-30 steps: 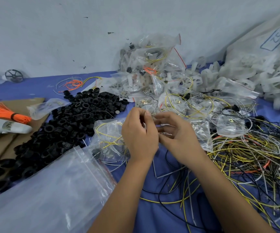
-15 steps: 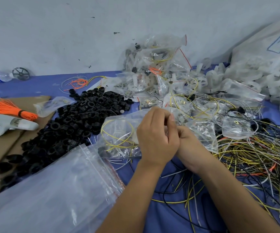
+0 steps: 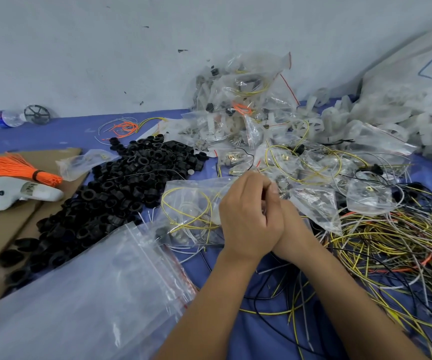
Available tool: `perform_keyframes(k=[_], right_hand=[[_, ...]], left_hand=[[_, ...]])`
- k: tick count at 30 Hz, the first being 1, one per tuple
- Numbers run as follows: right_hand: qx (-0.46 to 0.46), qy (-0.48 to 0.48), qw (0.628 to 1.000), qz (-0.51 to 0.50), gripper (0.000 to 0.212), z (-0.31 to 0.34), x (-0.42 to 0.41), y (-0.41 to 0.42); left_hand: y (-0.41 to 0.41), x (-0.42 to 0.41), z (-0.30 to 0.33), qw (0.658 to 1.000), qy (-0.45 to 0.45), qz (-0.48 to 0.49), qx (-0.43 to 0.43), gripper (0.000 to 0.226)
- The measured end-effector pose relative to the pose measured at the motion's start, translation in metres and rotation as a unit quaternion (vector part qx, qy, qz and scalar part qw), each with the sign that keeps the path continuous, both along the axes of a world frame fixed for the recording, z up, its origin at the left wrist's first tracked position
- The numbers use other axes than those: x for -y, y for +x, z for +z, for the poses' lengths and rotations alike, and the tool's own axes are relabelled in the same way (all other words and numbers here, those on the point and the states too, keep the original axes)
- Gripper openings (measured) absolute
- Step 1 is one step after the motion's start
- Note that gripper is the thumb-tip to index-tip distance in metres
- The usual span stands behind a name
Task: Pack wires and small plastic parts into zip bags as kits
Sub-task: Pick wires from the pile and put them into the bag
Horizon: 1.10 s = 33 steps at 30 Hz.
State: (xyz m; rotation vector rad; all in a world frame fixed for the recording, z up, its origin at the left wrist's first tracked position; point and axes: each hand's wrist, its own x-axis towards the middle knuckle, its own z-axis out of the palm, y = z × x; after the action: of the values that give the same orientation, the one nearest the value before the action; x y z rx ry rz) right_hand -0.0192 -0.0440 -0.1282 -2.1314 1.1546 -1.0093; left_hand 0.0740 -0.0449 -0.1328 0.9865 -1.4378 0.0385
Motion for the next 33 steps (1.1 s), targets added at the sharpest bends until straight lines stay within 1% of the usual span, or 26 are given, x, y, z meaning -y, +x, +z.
perform_keyframes(k=[3, 5, 6, 8, 10, 12, 14, 15, 16, 18, 20, 21, 23, 24, 27, 30, 33], right_hand=[[0.062, 0.02, 0.998, -0.013, 0.03, -0.002, 0.004, -0.002], [0.092, 0.032, 0.995, -0.021, 0.042, -0.002, 0.005, -0.003], [0.107, 0.046, 0.993, -0.014, 0.047, -0.001, 0.004, -0.003], [0.173, 0.093, 0.98, 0.024, 0.046, -0.002, 0.003, 0.0], [0.278, 0.152, 0.946, 0.065, 0.042, -0.001, -0.001, 0.006], [0.374, 0.217, 0.897, 0.093, 0.034, -0.001, -0.001, 0.011], [0.423, 0.259, 0.861, 0.113, 0.03, -0.002, 0.0, 0.014], [0.431, 0.267, 0.854, 0.117, 0.031, -0.004, 0.0, 0.017], [0.426, 0.263, 0.859, 0.11, 0.032, -0.007, 0.001, 0.019], [0.397, 0.226, 0.888, 0.058, 0.037, -0.013, 0.003, 0.023], [0.375, 0.196, 0.906, 0.007, 0.041, -0.016, 0.007, 0.024], [0.368, 0.186, 0.911, -0.013, 0.039, -0.016, 0.008, 0.025], [0.333, 0.157, 0.928, -0.058, 0.024, -0.018, 0.01, 0.025], [0.308, 0.142, 0.938, -0.079, 0.024, -0.019, 0.011, 0.024], [0.236, 0.1, 0.96, -0.115, 0.031, -0.022, 0.012, 0.022], [0.203, 0.077, 0.968, -0.125, 0.034, -0.021, 0.012, 0.02], [0.185, 0.074, 0.97, -0.137, 0.032, -0.023, 0.012, 0.02]], left_hand=[[-0.001, 0.001, 0.001, 1.0, -0.008, -0.004, -0.014, 0.019], [-0.002, 0.0, 0.001, 1.0, -0.007, -0.007, -0.011, 0.02], [-0.003, 0.0, 0.001, 1.0, -0.006, -0.009, -0.008, 0.02], [-0.003, -0.001, 0.002, 1.0, -0.006, -0.014, -0.01, 0.019], [-0.002, 0.0, 0.003, 1.0, -0.012, -0.016, -0.016, 0.018], [-0.002, 0.0, 0.004, 0.999, -0.017, -0.02, -0.019, 0.019], [-0.003, -0.001, 0.004, 0.999, -0.018, -0.02, -0.018, 0.02], [-0.003, -0.001, 0.004, 1.0, -0.017, -0.018, -0.017, 0.021], [-0.003, -0.001, 0.004, 1.0, -0.016, -0.014, -0.016, 0.021], [-0.001, -0.001, 0.003, 1.0, -0.016, -0.01, -0.019, 0.022], [0.003, 0.0, 0.003, 1.0, -0.013, -0.009, -0.025, 0.021], [0.004, 0.0, 0.003, 1.0, -0.011, -0.011, -0.026, 0.021], [0.006, 0.001, 0.002, 1.0, -0.003, -0.015, -0.023, 0.021], [0.006, 0.001, 0.002, 1.0, 0.001, -0.016, -0.023, 0.021], [0.007, 0.002, 0.001, 1.0, 0.007, -0.018, -0.023, 0.021], [0.008, 0.003, 0.0, 1.0, 0.006, -0.016, -0.02, 0.021], [0.008, 0.003, 0.0, 1.0, 0.007, -0.019, -0.018, 0.019]])
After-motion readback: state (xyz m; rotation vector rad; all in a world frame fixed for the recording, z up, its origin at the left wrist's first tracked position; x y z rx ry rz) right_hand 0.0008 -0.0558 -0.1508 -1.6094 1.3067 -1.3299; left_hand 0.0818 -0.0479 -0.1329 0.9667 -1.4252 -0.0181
